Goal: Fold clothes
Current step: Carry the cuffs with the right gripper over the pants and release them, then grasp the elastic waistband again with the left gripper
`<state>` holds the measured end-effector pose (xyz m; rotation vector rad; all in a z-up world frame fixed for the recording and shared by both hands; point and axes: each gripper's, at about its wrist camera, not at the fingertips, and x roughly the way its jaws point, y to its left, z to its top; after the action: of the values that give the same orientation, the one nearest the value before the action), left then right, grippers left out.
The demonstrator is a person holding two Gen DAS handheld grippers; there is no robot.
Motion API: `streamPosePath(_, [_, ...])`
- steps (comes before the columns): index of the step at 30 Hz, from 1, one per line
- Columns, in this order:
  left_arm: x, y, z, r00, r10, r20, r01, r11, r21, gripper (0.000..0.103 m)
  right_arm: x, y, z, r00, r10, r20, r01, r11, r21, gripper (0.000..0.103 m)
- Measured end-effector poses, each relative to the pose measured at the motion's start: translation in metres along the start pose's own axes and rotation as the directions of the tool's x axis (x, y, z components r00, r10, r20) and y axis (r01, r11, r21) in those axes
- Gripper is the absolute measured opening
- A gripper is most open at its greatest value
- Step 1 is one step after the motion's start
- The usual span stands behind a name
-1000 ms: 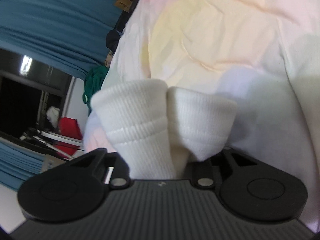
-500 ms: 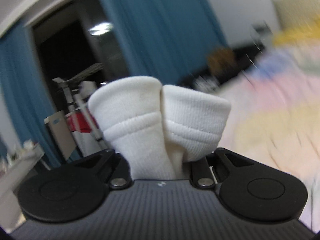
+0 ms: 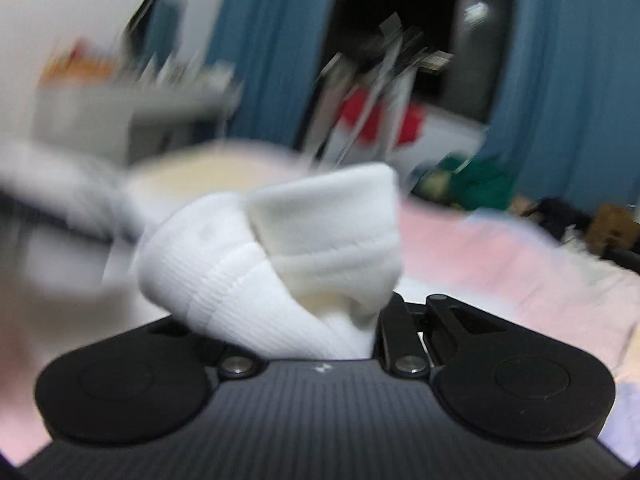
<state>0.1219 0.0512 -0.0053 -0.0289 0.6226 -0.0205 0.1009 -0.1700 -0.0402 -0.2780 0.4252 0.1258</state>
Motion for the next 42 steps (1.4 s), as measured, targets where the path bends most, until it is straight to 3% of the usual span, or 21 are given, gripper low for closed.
streamPosePath(3, [-0.001, 0.004, 0.002, 1.000, 0.011, 0.001, -0.011, 1.000, -0.016, 0.076, 0.004, 0.005, -0.009, 1.000, -0.008, -0.012, 0.008, 1.000, -0.002, 0.015])
streamPosePath(7, [-0.005, 0.008, 0.007, 1.000, 0.003, 0.019, -0.002, 0.999, -0.053, 0.076, 0.002, 0.008, 0.015, 0.998, -0.009, 0.059, 0.009, 1.000, 0.001, 0.016])
streamPosePath(10, [-0.007, 0.012, 0.009, 1.000, 0.000, 0.029, 0.002, 0.997, -0.074, 0.076, 0.009, 0.011, 0.019, 0.997, 0.064, 0.047, -0.064, 0.998, -0.005, 0.016])
streamPosePath(12, [-0.007, 0.013, 0.009, 1.000, 0.000, 0.025, 0.002, 0.997, -0.079, 0.076, 0.011, 0.036, 0.016, 0.997, 0.066, 0.028, -0.066, 0.998, -0.024, 0.017])
streamPosePath(15, [-0.009, 0.010, 0.008, 1.000, 0.001, 0.028, 0.001, 0.998, -0.070, 0.076, 0.013, 0.028, 0.022, 0.995, 0.099, 0.025, -0.100, 0.994, 0.033, 0.020])
streamPosePath(17, [-0.011, 0.008, 0.008, 0.999, 0.000, 0.037, 0.002, 0.998, -0.060, 0.076, 0.011, 0.022, 0.026, 0.991, 0.136, 0.019, -0.137, 0.987, 0.082, 0.030])
streamPosePath(19, [-0.012, 0.008, 0.009, 0.999, -0.003, 0.042, 0.006, 0.998, -0.060, 0.076, 0.009, 0.021, 0.029, 0.981, 0.193, 0.002, -0.191, 0.973, 0.128, 0.054])
streamPosePath(21, [-0.013, 0.009, 0.009, 0.999, -0.008, 0.043, 0.011, 0.998, -0.066, 0.076, -0.003, 0.022, 0.025, 0.965, 0.260, -0.017, -0.254, 0.955, 0.153, 0.070])
streamPosePath(25, [-0.023, 0.009, 0.010, 0.997, -0.033, 0.067, 0.037, 0.998, -0.059, 0.077, -0.037, 0.014, 0.027, 0.934, 0.351, -0.069, -0.336, 0.927, 0.168, 0.074])
streamPosePath(30, [-0.043, -0.011, 0.004, 0.987, -0.103, 0.124, 0.099, 0.994, 0.034, 0.080, -0.071, -0.030, 0.037, 0.898, 0.438, -0.030, -0.411, 0.863, 0.295, 0.074])
streamPosePath(32, [-0.051, -0.022, -0.001, 0.983, -0.122, 0.138, 0.112, 0.991, 0.077, 0.080, -0.083, -0.049, 0.035, 0.915, 0.403, 0.016, -0.385, 0.860, 0.334, 0.074])
streamPosePath(36, [-0.053, -0.038, -0.013, 0.981, -0.151, 0.124, 0.138, 0.984, 0.110, 0.081, -0.077, -0.078, 0.030, 0.979, 0.204, -0.004, -0.189, 0.914, 0.360, 0.074])
streamPosePath(39, [-0.042, -0.047, -0.020, 0.989, -0.123, 0.087, 0.108, 0.982, 0.153, 0.081, -0.060, -0.089, 0.026, 0.996, 0.078, -0.041, -0.059, 0.936, 0.347, 0.074])
streamPosePath(42, [-0.029, -0.045, -0.022, 0.994, -0.095, 0.047, 0.088, 0.987, 0.137, 0.081, -0.044, -0.092, 0.020, 0.997, 0.019, -0.080, 0.009, 0.943, 0.331, 0.074])
